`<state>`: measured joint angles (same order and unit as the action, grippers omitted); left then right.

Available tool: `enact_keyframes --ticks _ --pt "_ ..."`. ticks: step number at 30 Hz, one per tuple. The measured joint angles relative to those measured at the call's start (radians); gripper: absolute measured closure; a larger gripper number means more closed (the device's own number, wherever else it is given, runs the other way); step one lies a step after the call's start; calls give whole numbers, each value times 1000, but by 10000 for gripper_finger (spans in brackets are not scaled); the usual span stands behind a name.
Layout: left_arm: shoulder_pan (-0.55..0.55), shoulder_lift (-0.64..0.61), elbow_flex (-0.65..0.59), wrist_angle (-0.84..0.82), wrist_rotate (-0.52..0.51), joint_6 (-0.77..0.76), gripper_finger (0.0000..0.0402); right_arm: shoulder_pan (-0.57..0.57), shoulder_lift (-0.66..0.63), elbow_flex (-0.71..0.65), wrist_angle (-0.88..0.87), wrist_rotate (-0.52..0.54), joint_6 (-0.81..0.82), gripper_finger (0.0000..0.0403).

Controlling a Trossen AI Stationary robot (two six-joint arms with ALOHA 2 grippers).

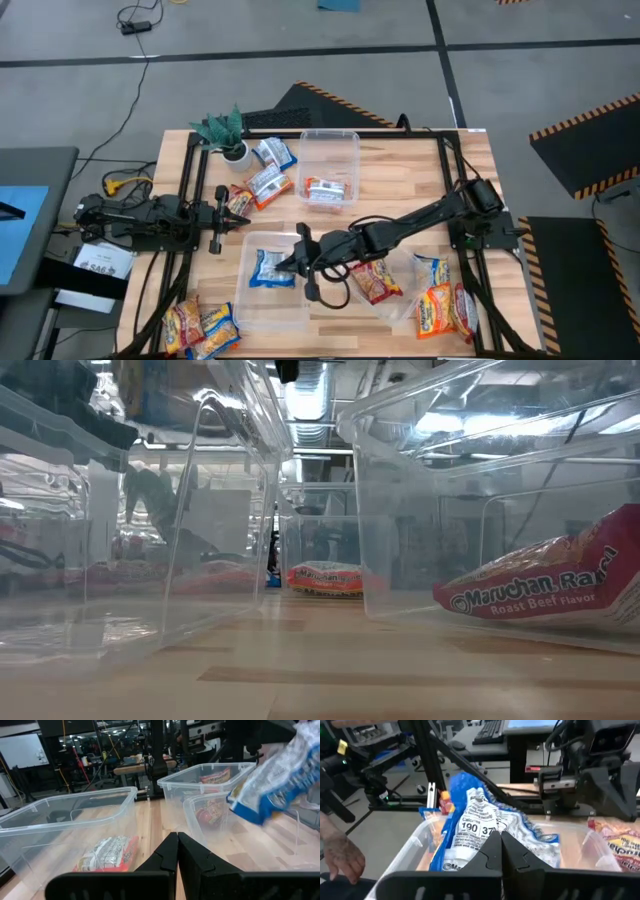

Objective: Sort Maruchan noodles
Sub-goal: Put the blue noodle pack into the bottom left transparent bin

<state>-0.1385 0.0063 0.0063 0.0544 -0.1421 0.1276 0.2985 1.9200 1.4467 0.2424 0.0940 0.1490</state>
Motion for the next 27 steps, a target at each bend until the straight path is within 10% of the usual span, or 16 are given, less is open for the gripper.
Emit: enact_keyframes --ticks 27 --pt "0 0 0 0 0 0 401 0 -2 0 -21 -17 -1 392"
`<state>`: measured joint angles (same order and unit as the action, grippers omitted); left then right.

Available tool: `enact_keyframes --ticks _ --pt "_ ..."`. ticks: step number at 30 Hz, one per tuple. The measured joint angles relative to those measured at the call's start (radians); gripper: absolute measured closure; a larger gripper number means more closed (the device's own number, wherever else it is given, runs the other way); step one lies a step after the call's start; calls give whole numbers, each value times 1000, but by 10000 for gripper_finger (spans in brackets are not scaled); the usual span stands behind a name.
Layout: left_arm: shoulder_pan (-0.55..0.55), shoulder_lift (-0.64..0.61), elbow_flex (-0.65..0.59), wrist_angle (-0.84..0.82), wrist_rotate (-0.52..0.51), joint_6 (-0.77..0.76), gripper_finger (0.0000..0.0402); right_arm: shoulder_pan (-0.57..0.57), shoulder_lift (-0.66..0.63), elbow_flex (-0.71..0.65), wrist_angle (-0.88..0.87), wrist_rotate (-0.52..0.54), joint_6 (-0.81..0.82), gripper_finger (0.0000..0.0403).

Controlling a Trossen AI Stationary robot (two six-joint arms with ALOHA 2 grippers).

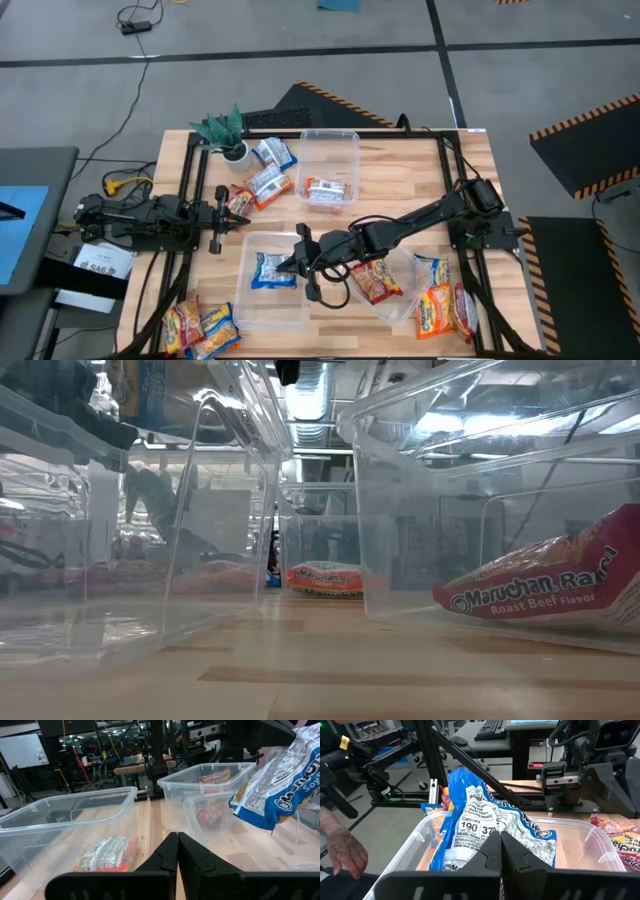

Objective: Sort Maruchan noodles
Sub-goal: Put the blue noodle pack into the bottom left transparent bin, then put the red noodle pack into the bottom right transparent bin

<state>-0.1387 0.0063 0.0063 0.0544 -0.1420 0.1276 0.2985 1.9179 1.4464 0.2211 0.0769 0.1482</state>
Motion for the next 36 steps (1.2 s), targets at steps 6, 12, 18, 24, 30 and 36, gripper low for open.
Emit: enact_keyframes --ticks 6,12,18,24,30,36 --pt "0 0 0 0 0 0 401 -2 0 0 -1 0 0 392" --pt "0 0 0 0 0 0 401 -6 0 0 -3 0 0 391" --pt "0 0 0 0 0 0 401 -6 0 0 -3 0 0 377" --pt "0 0 0 0 0 0 401 -5 -1 0 -3 0 0 366" --pt "0 0 0 0 0 0 401 -5 -2 0 -3 0 1 365" --pt "0 0 0 0 0 0 401 -5 -2 0 -3 1 1 365"
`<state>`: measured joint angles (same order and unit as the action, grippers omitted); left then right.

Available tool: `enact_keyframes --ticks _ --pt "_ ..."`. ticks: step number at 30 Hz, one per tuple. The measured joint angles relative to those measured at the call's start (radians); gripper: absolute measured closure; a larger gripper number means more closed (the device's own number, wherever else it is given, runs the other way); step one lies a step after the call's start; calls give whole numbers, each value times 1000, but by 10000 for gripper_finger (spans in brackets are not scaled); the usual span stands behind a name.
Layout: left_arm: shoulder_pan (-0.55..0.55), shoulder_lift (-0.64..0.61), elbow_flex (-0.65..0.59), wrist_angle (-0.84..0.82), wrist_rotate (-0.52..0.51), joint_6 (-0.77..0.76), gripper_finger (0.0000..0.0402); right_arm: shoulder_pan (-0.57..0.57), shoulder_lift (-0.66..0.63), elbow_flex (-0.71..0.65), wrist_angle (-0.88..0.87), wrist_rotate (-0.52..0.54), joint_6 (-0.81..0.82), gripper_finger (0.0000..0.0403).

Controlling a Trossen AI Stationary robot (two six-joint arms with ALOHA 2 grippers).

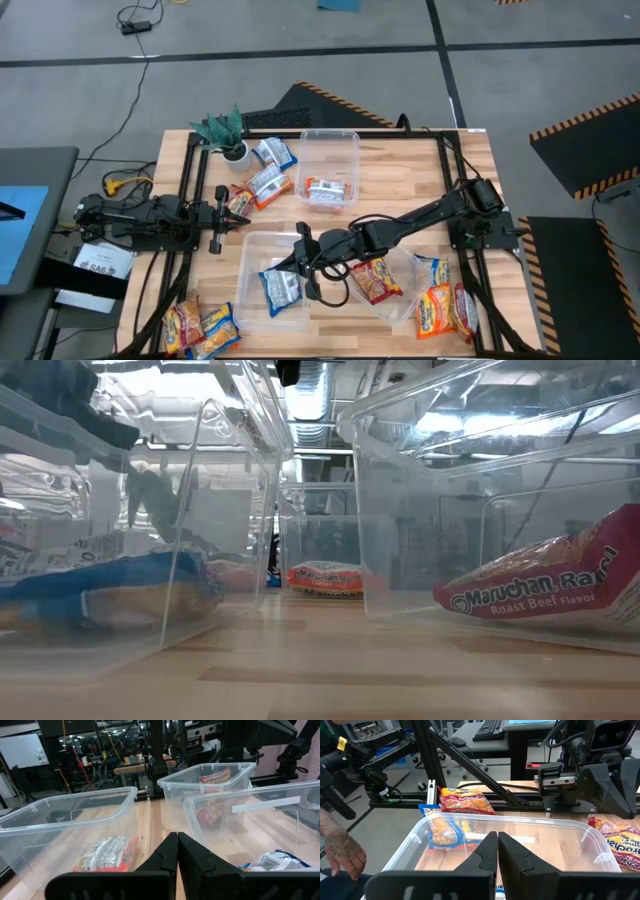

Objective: Sort Maruchan noodles
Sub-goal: Put the red noodle pack into the bottom right transparent bin

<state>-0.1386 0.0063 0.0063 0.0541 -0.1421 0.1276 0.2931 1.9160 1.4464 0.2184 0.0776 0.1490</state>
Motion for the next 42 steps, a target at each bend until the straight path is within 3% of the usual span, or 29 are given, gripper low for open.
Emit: enact_keyframes --ticks 9,17,20,24,31,37,42 --pt "0 0 0 0 0 0 401 -14 0 0 -18 0 0 365" --pt "0 0 0 0 0 0 401 -69 -107 0 -314 9 -31 365" --pt "0 0 0 0 0 0 401 -82 -160 0 -462 75 -43 365" --pt "0 0 0 0 0 0 401 -81 -245 -49 -554 245 -38 365" --pt "0 0 0 0 0 0 401 -60 -498 -352 -455 376 84 365" --pt "0 0 0 0 0 0 401 -44 -747 -645 -189 453 110 365" --pt "0 0 0 0 0 0 401 -74 -887 -812 46 458 18 365"
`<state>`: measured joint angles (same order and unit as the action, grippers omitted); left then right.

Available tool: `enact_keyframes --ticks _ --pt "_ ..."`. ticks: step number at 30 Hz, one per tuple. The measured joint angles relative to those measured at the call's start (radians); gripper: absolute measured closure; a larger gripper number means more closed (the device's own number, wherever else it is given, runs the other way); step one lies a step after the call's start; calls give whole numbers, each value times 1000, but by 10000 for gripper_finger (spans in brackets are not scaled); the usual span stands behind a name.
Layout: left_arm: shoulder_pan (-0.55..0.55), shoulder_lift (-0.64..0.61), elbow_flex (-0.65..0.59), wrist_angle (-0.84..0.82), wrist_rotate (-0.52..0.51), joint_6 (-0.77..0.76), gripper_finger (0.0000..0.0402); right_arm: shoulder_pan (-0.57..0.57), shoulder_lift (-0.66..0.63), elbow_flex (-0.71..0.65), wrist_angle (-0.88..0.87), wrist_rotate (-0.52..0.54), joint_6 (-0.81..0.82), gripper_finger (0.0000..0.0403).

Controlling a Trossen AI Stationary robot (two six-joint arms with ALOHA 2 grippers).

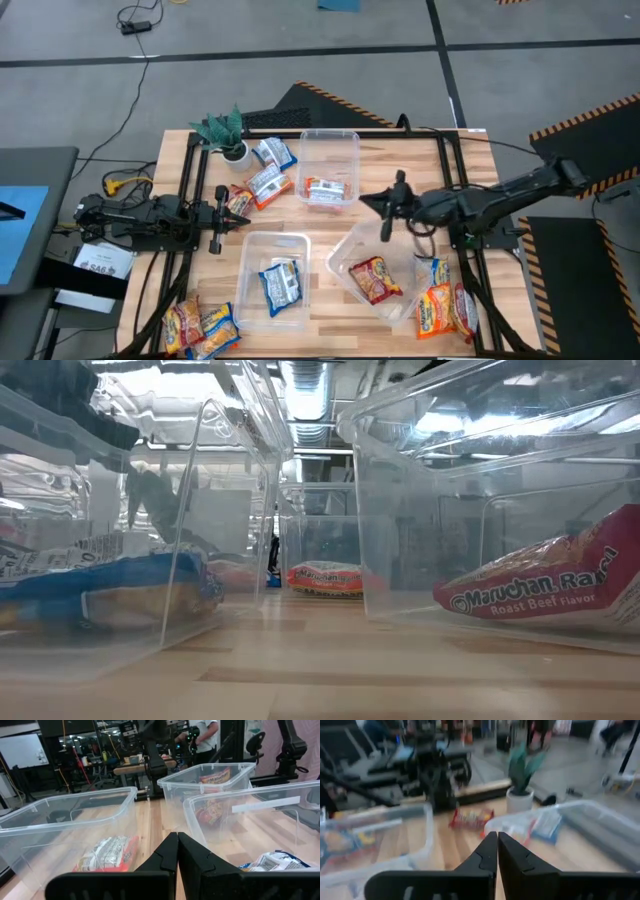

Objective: Sort Maruchan noodles
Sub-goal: Put the red noodle pack into the bottom right transparent bin

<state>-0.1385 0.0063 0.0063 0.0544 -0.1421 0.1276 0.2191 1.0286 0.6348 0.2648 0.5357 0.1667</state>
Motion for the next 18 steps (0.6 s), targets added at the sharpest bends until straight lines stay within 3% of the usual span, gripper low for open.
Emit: enact_keyframes --ticks 14,18 --pt "0 0 0 0 0 -2 401 -59 -32 -43 185 -15 -177 365" --pt "0 0 0 1 1 -91 401 -74 -35 -43 202 -15 -178 365"
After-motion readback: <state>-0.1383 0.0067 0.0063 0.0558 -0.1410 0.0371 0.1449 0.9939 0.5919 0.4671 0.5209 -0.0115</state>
